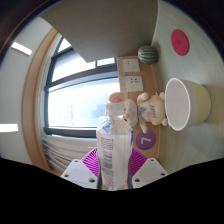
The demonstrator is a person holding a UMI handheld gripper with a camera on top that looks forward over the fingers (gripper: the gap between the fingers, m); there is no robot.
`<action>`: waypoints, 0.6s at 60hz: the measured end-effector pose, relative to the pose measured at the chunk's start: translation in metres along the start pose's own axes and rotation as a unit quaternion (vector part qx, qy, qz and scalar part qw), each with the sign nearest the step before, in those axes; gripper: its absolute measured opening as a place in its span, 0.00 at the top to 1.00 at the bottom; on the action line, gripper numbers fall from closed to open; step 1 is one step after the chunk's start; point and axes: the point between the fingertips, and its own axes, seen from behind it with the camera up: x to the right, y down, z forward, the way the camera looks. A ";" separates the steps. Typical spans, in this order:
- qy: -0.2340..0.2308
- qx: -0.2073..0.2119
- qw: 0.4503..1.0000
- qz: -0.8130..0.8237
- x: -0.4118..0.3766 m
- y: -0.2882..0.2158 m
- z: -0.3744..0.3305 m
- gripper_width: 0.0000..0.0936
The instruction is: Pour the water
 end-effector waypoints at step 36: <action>0.143 -0.007 0.675 -0.723 -0.104 -0.146 -0.004 0.61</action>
